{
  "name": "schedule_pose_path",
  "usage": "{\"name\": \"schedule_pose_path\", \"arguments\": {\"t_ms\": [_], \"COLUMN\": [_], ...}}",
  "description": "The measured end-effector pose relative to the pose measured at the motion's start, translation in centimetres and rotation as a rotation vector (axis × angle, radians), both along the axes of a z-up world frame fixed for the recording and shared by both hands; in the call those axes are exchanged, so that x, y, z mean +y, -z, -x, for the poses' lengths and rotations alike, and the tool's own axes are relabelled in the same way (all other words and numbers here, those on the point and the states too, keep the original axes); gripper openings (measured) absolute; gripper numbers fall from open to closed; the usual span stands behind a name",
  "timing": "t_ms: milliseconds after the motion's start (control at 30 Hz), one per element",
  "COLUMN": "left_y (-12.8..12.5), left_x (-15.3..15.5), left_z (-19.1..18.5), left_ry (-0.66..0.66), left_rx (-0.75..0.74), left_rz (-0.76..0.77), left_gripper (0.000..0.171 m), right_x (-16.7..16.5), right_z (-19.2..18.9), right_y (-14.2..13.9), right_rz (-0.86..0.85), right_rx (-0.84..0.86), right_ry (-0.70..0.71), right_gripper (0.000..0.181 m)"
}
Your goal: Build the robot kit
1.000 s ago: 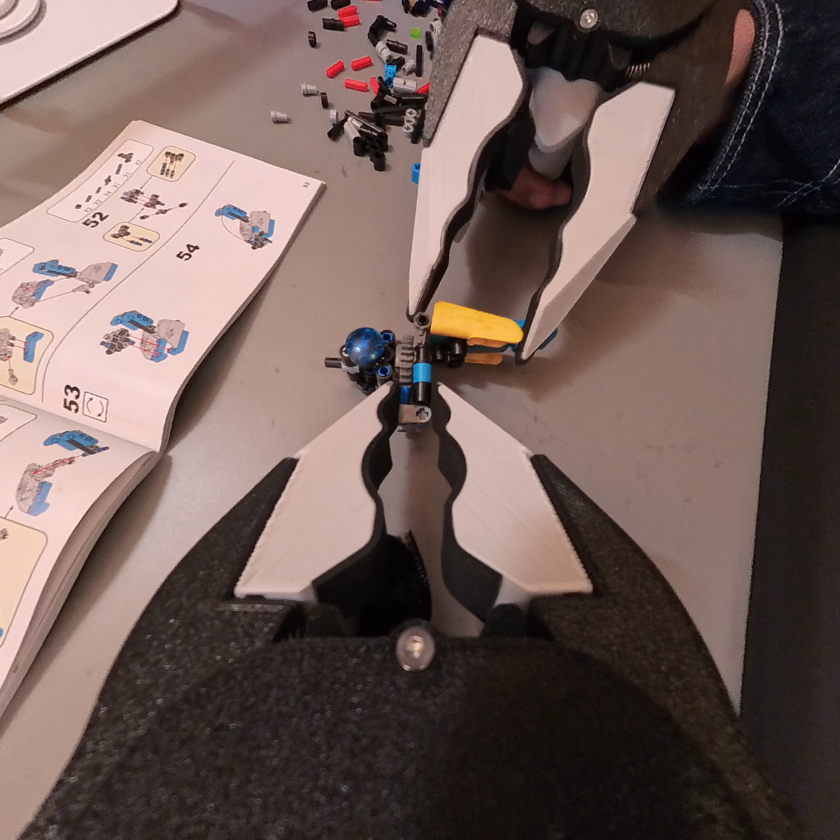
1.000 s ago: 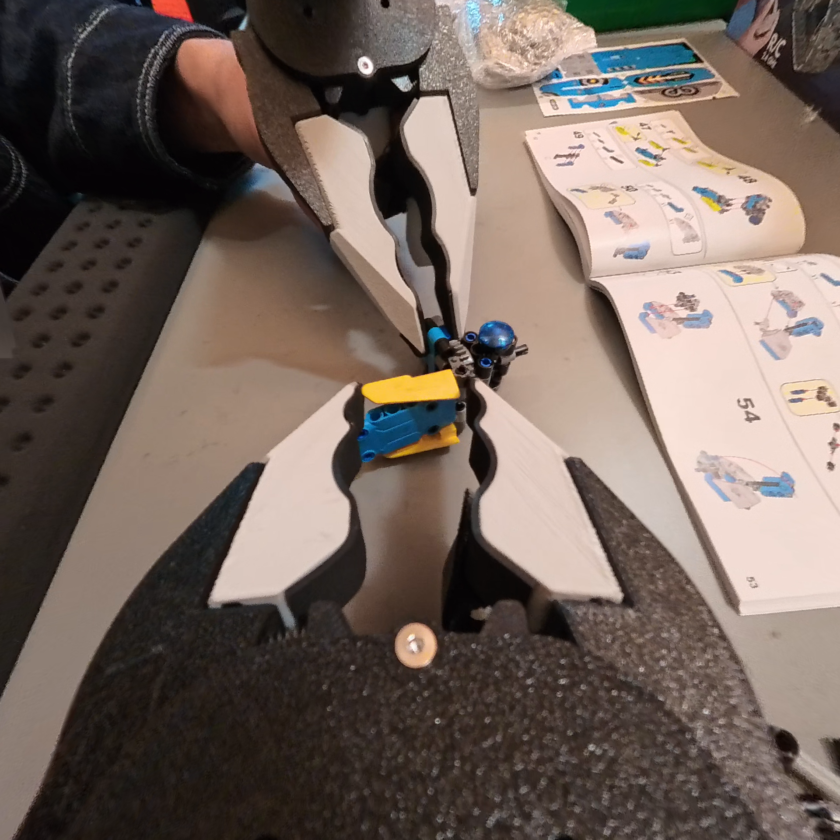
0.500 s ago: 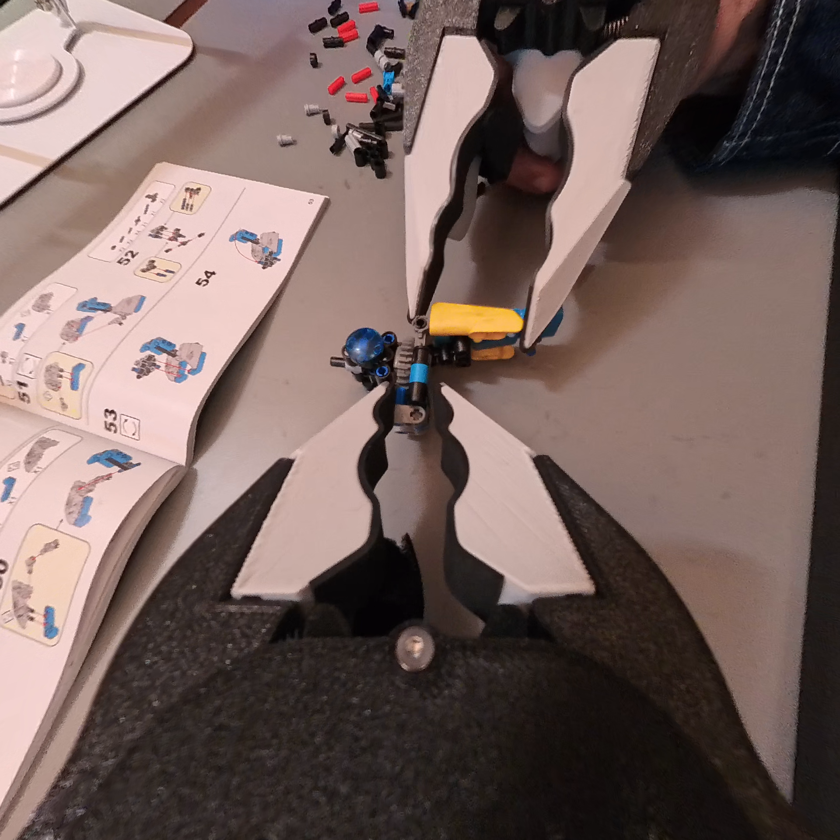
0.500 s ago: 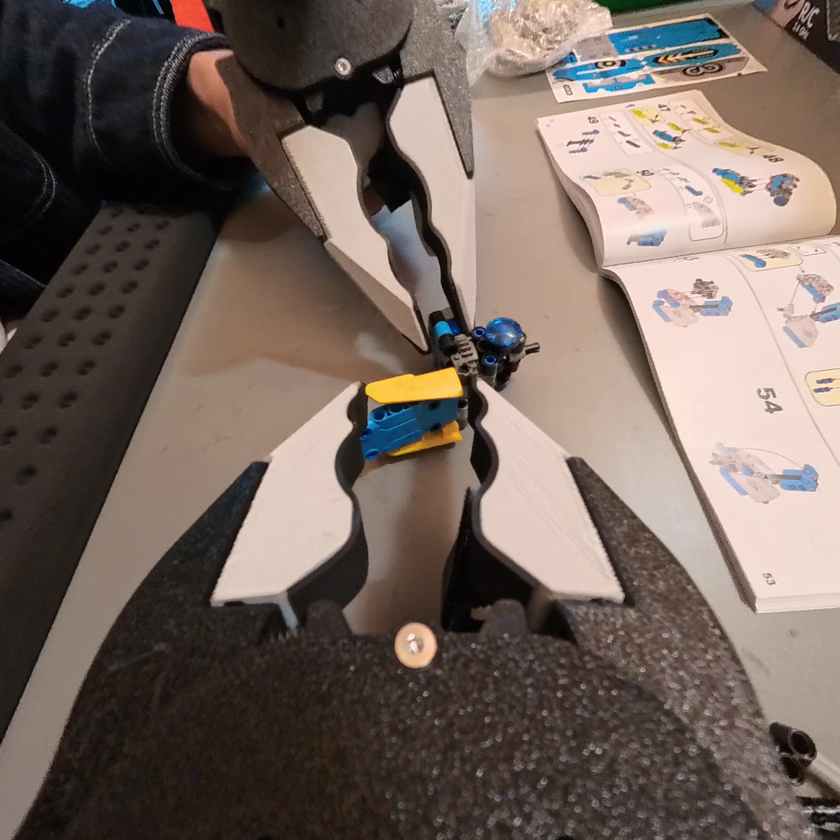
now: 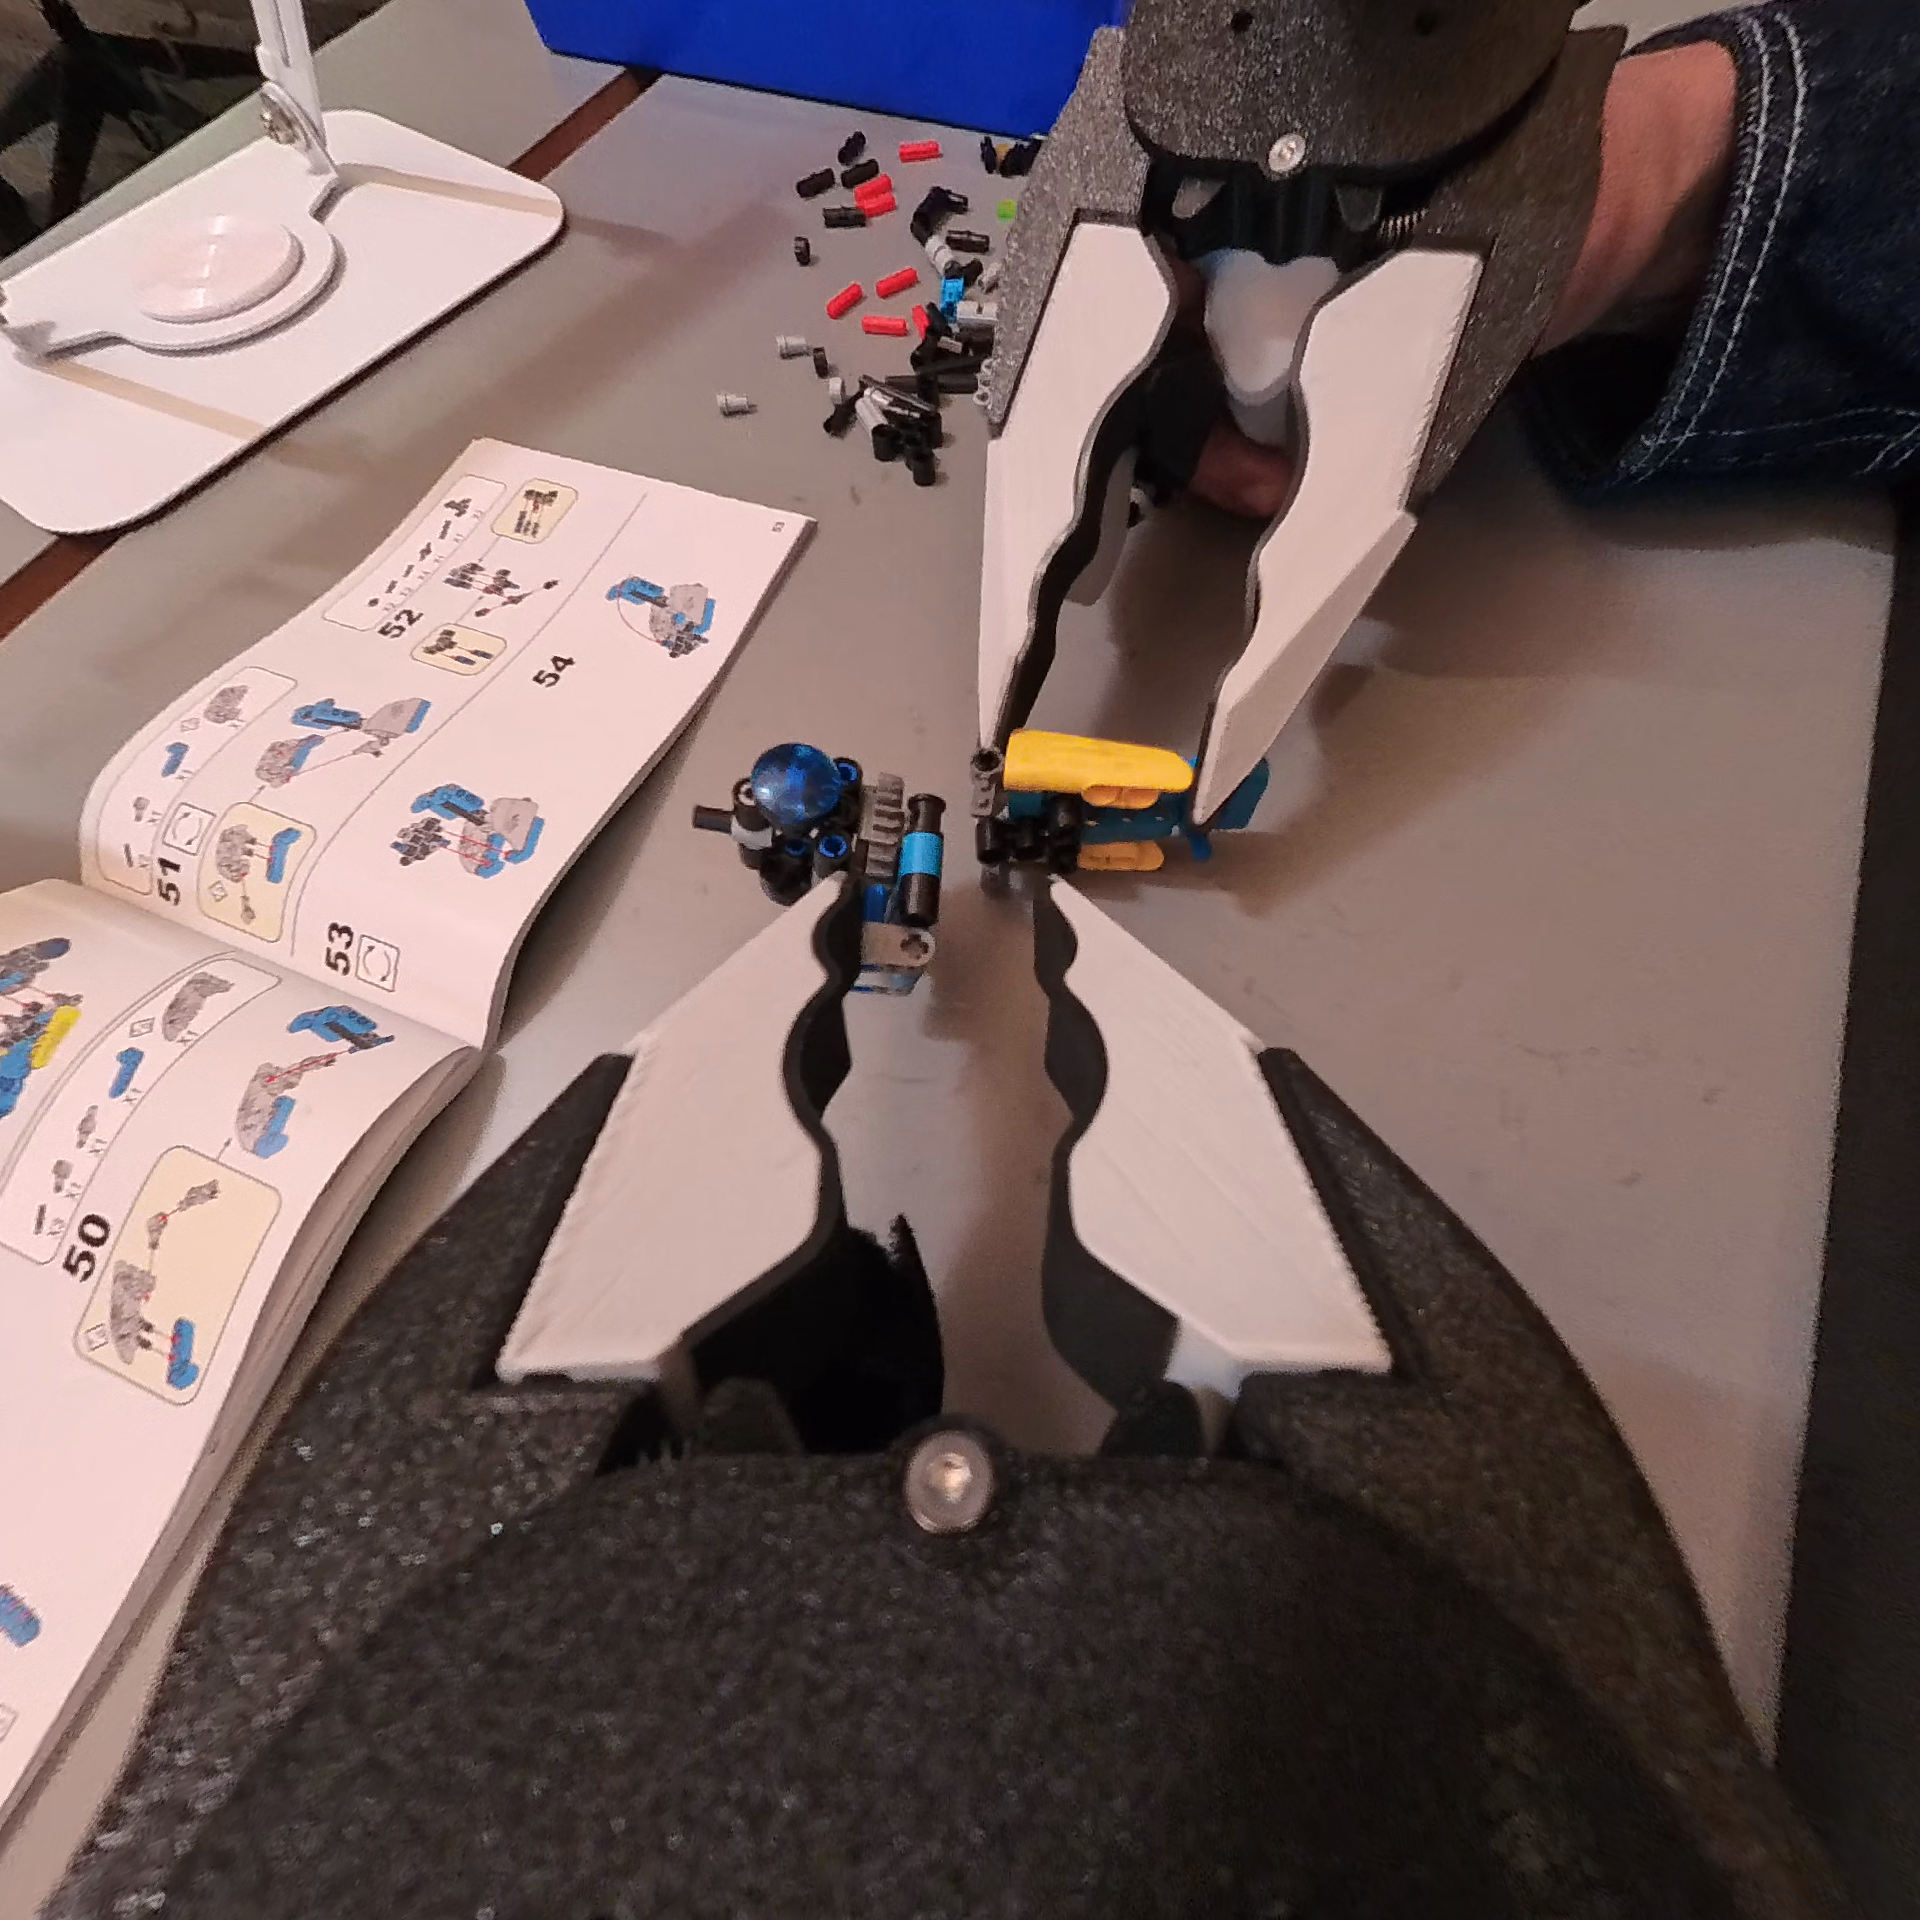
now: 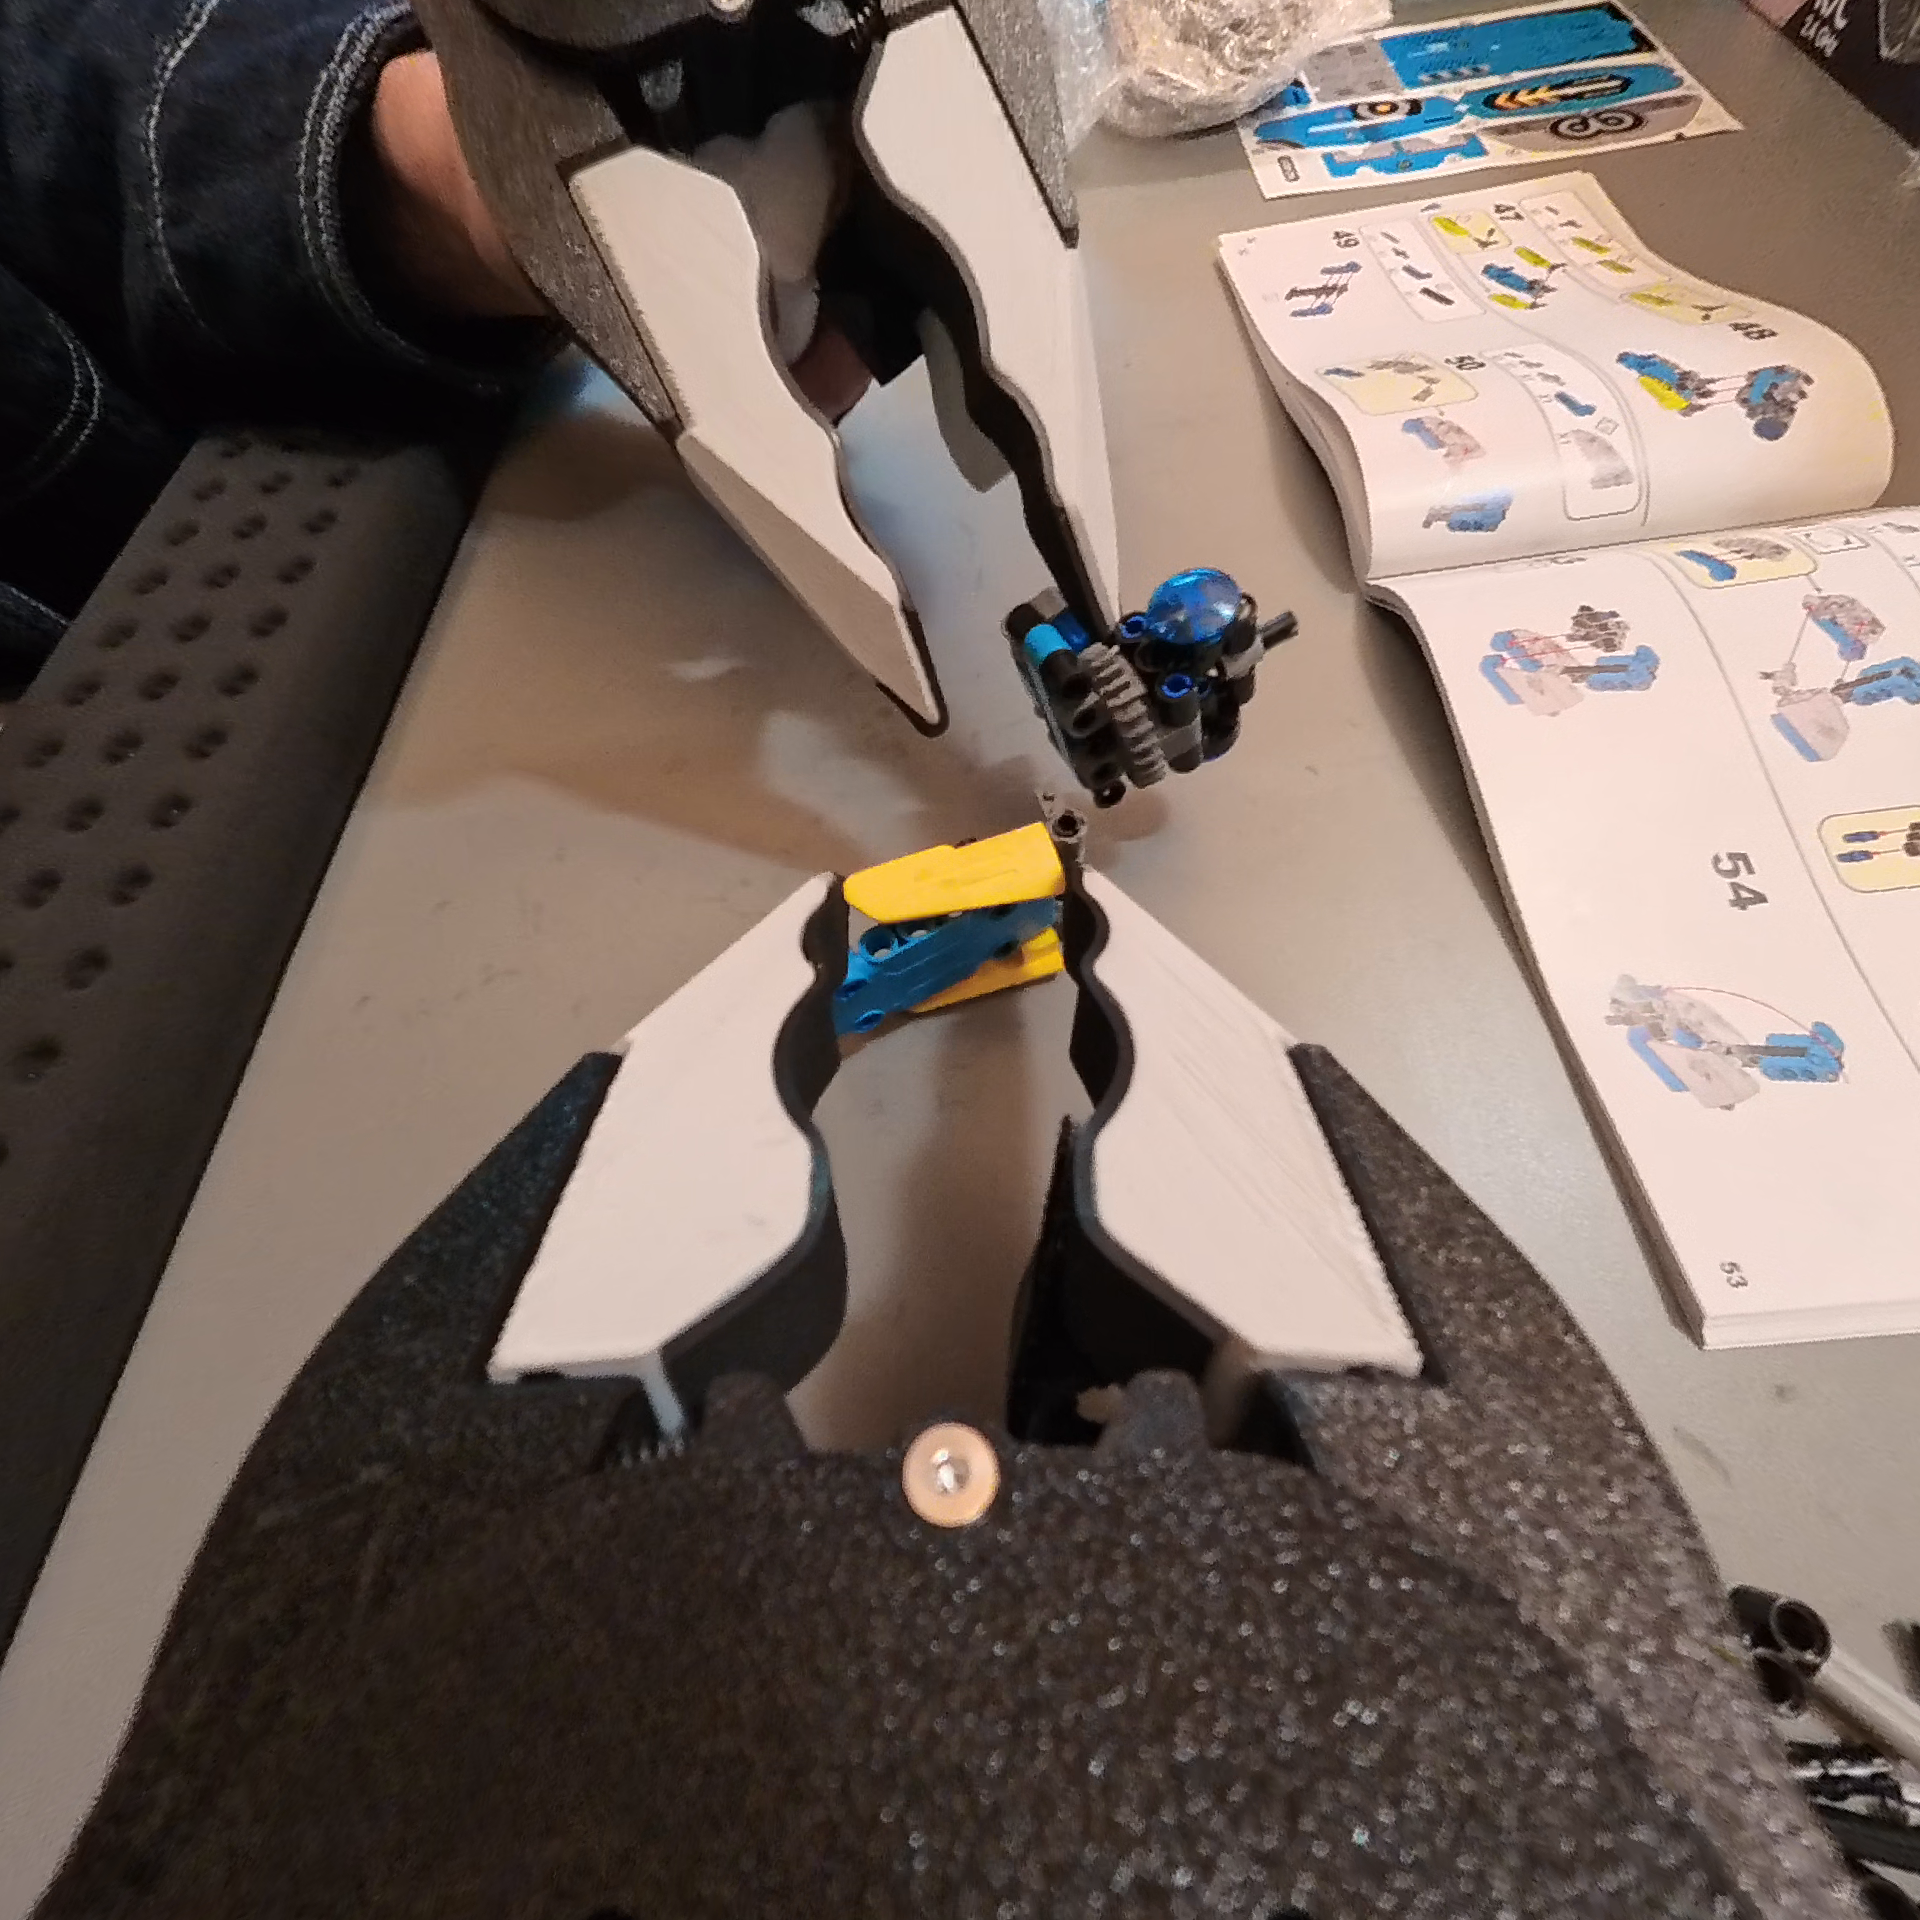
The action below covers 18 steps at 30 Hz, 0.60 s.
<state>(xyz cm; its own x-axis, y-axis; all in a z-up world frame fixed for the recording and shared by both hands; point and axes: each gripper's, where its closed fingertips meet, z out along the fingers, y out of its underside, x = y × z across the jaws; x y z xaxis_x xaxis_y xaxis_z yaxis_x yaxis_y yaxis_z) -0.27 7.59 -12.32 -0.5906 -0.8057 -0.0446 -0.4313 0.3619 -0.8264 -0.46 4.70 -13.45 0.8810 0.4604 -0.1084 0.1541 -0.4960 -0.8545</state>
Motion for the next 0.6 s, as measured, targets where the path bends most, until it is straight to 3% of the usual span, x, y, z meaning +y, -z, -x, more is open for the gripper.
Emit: {"name": "schedule_pose_path", "arguments": {"t_ms": [600], "left_y": [1.5], "left_x": [0.2], "left_z": [-0.3], "left_ry": [-0.058], "left_rx": [0.046], "left_rz": [-0.031], "left_gripper": [0.023], "right_x": [0.5], "right_z": [0.7], "right_y": [-0.5], "right_rz": [0.027], "right_rx": [-0.09], "right_ry": [0.033], "right_gripper": [0.045]}}
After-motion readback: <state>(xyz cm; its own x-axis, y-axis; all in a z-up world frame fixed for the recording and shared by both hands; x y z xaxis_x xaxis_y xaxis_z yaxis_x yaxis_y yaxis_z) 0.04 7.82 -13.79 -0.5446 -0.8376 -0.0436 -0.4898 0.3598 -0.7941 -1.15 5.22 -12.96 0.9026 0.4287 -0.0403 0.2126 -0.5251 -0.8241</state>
